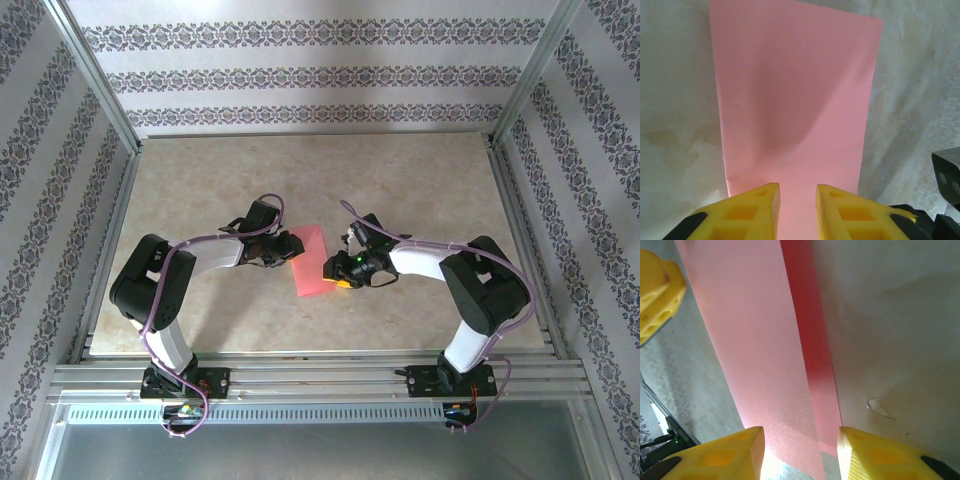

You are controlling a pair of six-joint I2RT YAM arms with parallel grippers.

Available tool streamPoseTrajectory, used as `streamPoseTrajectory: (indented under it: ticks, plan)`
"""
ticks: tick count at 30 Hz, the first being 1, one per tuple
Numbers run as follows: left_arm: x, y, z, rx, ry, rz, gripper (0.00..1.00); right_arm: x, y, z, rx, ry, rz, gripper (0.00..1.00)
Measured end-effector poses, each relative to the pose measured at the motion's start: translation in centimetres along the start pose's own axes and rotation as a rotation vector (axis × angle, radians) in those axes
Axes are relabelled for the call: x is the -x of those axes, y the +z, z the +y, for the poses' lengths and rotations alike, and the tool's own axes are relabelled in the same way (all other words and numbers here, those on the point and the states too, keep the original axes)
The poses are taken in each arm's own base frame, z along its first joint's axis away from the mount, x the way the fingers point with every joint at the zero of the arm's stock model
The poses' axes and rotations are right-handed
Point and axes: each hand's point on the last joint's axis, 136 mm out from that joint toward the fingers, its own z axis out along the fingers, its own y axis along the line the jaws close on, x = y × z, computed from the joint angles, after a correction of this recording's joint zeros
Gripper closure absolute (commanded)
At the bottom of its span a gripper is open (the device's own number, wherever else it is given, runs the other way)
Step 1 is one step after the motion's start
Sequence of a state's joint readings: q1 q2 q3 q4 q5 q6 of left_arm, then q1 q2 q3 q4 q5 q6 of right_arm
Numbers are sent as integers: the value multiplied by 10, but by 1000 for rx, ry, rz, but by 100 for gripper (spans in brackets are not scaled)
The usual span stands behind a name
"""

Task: Fold a paper plane with a square sheet of paper (pick it up from the middle)
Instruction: First fold in half a square sheet of paper at the center of the table, then fold the triangle a second time at the center of the table.

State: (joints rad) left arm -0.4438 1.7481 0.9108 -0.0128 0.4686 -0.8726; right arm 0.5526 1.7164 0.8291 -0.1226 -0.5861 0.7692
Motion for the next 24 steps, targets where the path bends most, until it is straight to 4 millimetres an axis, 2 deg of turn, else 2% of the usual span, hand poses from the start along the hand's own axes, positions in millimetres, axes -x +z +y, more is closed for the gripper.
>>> streamPoseTrajectory:
  ticks: [10, 24]
  plan:
    - [0, 0, 1, 1, -1, 1, 74, -4, 3, 8, 40, 1, 25, 73]
    - [-3, 7, 8, 19, -10, 17, 74, -8, 1, 6, 57, 23, 15, 83]
